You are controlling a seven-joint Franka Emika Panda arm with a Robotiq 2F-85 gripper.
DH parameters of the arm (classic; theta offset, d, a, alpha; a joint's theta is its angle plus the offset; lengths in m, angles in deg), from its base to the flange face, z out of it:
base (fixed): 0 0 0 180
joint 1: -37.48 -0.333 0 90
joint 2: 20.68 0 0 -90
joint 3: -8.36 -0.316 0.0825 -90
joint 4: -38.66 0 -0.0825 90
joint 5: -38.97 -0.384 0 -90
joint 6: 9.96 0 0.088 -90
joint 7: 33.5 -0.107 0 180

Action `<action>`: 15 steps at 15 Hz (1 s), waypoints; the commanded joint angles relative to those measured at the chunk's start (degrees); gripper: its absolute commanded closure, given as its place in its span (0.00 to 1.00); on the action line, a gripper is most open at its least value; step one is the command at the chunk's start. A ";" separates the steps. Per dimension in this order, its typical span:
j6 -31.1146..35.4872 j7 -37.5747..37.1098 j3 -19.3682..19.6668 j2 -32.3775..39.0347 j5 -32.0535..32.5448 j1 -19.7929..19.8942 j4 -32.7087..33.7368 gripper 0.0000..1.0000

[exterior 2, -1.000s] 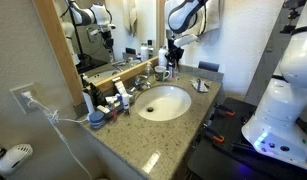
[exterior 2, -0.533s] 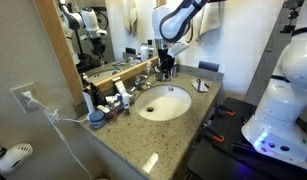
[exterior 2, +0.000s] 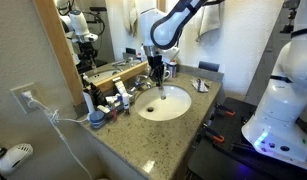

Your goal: Move the spray bottle to the left side of the sink

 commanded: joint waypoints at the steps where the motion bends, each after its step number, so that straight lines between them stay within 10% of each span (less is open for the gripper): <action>1: 0.37 4.64 -1.91 1.66 -1.98 -1.52 2.60 0.92; 15: 7.37 19.14 -8.61 11.27 -10.04 -4.02 10.20 0.92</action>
